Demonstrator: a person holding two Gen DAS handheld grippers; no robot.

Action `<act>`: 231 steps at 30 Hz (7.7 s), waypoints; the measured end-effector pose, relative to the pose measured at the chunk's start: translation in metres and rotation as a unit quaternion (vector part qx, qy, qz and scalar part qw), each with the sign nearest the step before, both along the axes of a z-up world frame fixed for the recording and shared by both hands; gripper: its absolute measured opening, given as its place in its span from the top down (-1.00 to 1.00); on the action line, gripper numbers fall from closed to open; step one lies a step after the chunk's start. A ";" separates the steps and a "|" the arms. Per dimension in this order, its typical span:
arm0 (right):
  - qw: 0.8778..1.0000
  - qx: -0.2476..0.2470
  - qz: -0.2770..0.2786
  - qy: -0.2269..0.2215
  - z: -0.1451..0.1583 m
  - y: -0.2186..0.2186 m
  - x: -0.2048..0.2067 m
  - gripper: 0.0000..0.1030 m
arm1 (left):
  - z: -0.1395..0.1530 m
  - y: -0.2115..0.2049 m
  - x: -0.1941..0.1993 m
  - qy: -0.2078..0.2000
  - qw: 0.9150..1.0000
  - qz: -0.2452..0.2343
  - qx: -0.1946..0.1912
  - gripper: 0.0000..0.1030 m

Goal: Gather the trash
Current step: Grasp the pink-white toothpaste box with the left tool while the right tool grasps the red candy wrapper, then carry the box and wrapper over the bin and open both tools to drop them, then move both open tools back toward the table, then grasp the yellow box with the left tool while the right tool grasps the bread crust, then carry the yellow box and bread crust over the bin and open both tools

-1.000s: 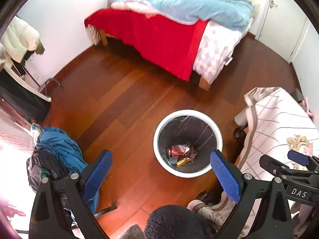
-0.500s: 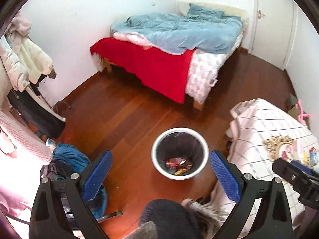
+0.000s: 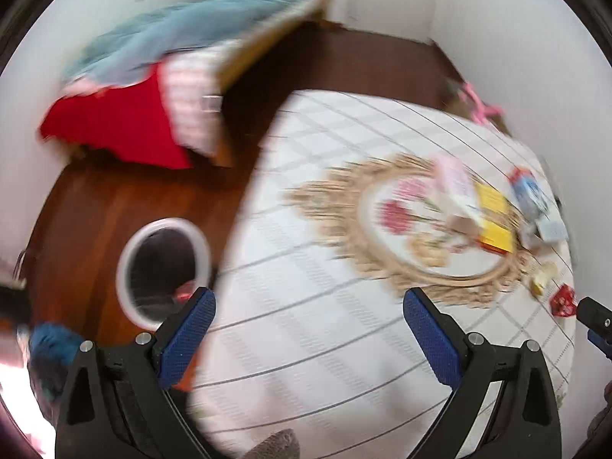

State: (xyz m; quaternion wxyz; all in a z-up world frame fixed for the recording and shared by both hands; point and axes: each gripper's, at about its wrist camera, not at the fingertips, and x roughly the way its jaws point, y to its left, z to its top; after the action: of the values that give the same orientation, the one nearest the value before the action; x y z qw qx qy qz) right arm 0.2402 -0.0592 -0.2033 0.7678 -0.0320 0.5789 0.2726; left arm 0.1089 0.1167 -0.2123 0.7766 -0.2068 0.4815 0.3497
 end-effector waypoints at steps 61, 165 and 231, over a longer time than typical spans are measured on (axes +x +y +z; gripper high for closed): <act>0.972 0.105 0.212 0.016 0.025 0.223 -0.075 0.75 | 0.059 0.166 -0.160 -0.052 0.995 0.080 0.016 0.16; 0.995 -0.026 -0.096 0.005 -0.098 -0.014 0.144 -0.46 | -0.071 -0.020 0.105 0.070 0.993 -0.074 -0.052 -0.97; 0.978 0.093 0.187 -0.024 0.040 0.178 -0.052 0.40 | 0.099 0.121 -0.103 -0.083 0.994 -0.003 0.078 -0.01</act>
State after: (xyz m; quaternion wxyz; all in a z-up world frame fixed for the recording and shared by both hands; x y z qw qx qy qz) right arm 0.1881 0.1184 -0.1631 0.7162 -0.0745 0.5163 0.4637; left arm 0.0057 0.2374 -0.1136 0.8285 -0.1722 0.3875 0.3657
